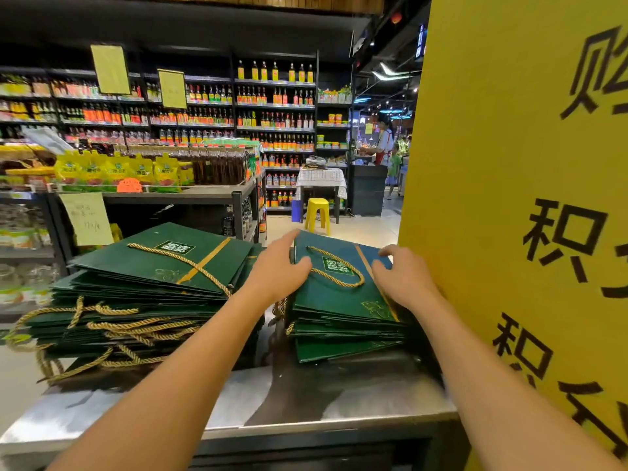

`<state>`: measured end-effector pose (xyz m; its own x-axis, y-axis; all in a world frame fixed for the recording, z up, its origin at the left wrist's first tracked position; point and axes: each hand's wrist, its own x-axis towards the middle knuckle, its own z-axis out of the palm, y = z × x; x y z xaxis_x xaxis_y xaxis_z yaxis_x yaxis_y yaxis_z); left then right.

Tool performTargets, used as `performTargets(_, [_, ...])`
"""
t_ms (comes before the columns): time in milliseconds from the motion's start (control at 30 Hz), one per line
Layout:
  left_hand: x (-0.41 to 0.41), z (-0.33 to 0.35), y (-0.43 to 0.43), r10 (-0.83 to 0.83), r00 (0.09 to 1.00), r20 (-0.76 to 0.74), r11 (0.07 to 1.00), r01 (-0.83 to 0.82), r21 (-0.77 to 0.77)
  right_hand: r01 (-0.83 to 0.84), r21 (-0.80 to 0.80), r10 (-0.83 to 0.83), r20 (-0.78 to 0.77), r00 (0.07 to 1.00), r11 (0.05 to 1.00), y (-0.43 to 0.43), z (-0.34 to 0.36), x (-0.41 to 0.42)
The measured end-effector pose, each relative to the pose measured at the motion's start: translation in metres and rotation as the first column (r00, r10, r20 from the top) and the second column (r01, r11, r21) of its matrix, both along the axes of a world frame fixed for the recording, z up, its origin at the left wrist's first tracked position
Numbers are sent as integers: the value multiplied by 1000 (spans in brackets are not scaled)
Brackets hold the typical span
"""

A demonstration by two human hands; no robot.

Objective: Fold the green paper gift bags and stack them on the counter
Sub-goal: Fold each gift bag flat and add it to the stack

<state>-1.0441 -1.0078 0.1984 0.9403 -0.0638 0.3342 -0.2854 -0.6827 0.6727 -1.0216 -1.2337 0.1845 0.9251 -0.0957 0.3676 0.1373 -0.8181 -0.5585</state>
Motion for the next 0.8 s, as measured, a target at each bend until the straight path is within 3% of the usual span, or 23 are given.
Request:
performTargets(33, [4,3,-2,-2,999,44,999,3,-40,-35,14,35,4,999,999,2,1,3])
performTargets(100, [17,8,-8,-32,998,53,998,29,48,-122,-40,121,-35,992,992,5,-1,12])
performTargets(233, [39,-9,-28,-64,980,-190,898,140,418,-200,-181,152,-248,957,963,5,-23,30])
performTargets(300, [42,-25,-35,-34,971,-236,850,152,504,-189,-238,118,-283,952,953,3,-36,35])
performTargets(500, [48,-46,-34,-9,979,-206,839,119,531,-167,-358,55,-301,952,919,5,-48,41])
performTargets(800, [40,-39,-35,-8,976,-217,833,126,539,-172,-345,60,-311,948,923,6,-45,35])
